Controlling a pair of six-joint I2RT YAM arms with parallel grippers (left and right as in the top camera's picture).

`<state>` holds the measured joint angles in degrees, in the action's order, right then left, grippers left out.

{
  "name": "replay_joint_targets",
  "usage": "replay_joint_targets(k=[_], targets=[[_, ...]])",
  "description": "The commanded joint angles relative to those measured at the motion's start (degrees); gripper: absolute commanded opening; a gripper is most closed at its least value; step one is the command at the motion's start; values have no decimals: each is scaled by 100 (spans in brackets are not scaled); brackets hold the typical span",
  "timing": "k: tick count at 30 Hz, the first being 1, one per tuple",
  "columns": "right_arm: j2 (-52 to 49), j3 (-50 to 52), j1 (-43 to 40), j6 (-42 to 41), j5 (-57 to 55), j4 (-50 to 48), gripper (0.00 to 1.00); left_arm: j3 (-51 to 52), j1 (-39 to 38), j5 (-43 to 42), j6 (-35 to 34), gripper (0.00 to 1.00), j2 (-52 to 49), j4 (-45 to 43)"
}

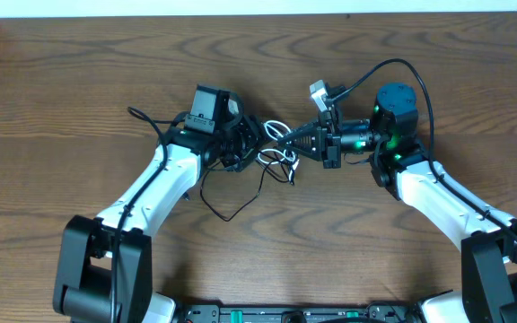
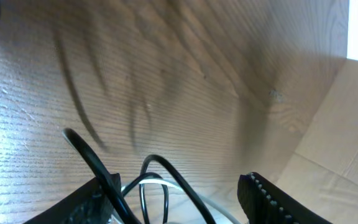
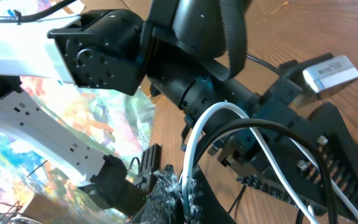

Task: Untangle cables

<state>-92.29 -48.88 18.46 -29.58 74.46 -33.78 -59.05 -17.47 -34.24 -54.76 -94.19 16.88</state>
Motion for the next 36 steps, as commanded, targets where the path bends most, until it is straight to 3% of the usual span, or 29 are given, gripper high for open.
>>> replay_joint_targets(k=[1, 4, 12, 20, 25, 32, 36], targets=[[13, -13, 39, -63, 111, -33, 1, -9, -68, -219, -302, 62, -122, 13], [13, -13, 39, -63, 94, -33, 1, -9, -111, -337, -299, 54, -129, 15], [13, -13, 28, -61, 90, -31, 1, -9, -131, -348, -118, 13, -129, 87], [13, -13, -4, -57, -767, 409, 1, -9, -131, 210, 588, 8, -129, 625], [13, -13, -155, 227, -2739, 2092, 1, -9, -96, 1198, 1189, 7, -129, 1318], [11, -13, -284, -42, -8448, 5281, 4, -9, 203, 2387, 1683, 8, -129, 2319], [11, -13, -415, -79, -10354, 6067, 8, -9, 533, 3093, 1685, 7, -129, 2780]])
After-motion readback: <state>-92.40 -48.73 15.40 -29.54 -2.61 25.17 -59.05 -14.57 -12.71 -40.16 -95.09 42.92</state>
